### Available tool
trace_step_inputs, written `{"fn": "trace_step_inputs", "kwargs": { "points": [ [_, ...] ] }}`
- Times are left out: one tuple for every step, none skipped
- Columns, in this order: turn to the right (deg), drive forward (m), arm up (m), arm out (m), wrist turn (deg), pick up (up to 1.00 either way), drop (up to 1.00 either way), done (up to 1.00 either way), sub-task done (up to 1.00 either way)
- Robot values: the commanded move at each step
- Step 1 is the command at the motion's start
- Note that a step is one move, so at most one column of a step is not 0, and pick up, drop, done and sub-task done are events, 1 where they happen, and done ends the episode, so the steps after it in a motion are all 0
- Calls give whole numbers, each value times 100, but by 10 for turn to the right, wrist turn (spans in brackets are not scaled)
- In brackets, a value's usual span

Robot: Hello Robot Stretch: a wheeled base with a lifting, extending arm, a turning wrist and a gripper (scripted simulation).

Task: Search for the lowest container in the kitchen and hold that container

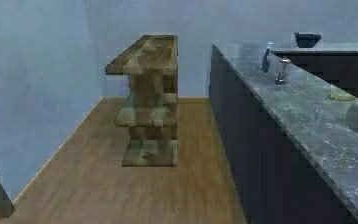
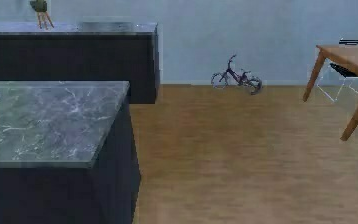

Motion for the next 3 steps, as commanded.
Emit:
{"fn": "trace_step_inputs", "kwargs": {
  "points": [
    [0, 95, 0, 0, 0, 0, 0, 0, 0],
    [-450, 0, 0, 0, 0, 0, 0, 0, 0],
    [-450, 0, 0, 0, 0, 0, 0, 0, 0]
  ]
}}
